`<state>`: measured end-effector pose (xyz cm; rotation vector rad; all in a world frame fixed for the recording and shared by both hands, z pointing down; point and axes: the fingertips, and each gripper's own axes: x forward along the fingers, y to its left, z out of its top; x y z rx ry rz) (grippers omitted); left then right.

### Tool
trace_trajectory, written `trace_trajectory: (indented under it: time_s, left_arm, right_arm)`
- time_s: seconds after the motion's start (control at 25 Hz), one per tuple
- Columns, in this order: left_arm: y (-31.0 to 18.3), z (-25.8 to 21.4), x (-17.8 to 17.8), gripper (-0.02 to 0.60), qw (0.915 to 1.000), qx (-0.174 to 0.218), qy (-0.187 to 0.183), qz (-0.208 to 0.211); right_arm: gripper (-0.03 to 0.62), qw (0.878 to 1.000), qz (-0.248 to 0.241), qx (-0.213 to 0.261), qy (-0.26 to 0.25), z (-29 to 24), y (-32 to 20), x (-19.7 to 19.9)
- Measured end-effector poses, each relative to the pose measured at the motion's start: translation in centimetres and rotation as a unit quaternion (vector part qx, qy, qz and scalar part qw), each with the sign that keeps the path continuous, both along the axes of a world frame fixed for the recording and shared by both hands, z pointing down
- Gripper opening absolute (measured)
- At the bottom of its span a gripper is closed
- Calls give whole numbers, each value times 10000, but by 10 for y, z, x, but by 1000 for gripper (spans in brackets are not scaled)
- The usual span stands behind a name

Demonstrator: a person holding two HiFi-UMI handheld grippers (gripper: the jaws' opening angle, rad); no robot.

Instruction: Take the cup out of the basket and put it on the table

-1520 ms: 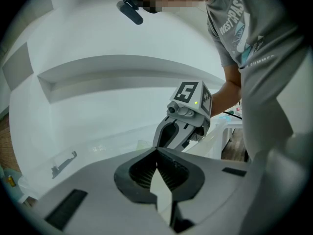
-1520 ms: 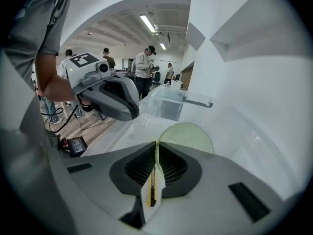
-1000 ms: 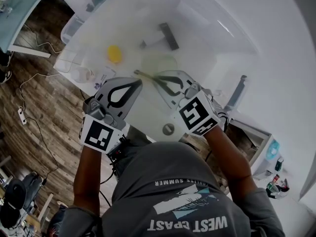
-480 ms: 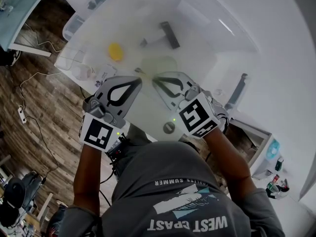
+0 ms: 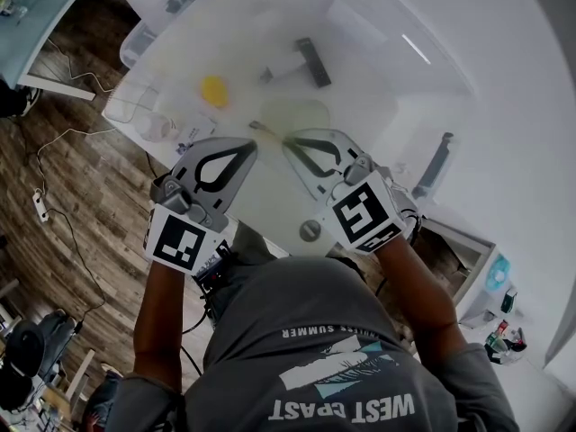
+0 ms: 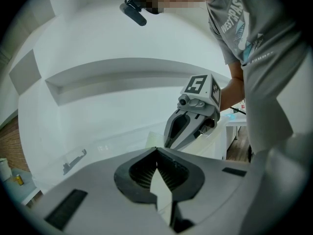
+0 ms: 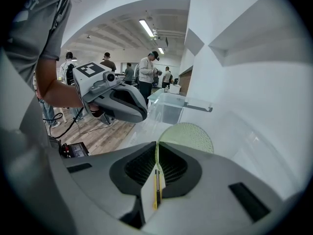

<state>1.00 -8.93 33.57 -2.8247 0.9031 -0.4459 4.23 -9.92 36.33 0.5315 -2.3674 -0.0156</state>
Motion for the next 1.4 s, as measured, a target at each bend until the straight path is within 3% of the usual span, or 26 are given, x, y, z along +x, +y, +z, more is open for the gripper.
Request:
trace_trajectory:
  time_s: [0.84, 1.4]
  left_arm:
    - [9, 8, -10, 9, 10000, -51, -26, -78]
    - [8, 8, -11, 9, 9999, -68, 13, -93]
  right_arm:
    - [29, 9977, -229, 637, 20, -28, 8, -7]
    - [29, 9974, -256, 664, -117, -40, 13, -12]
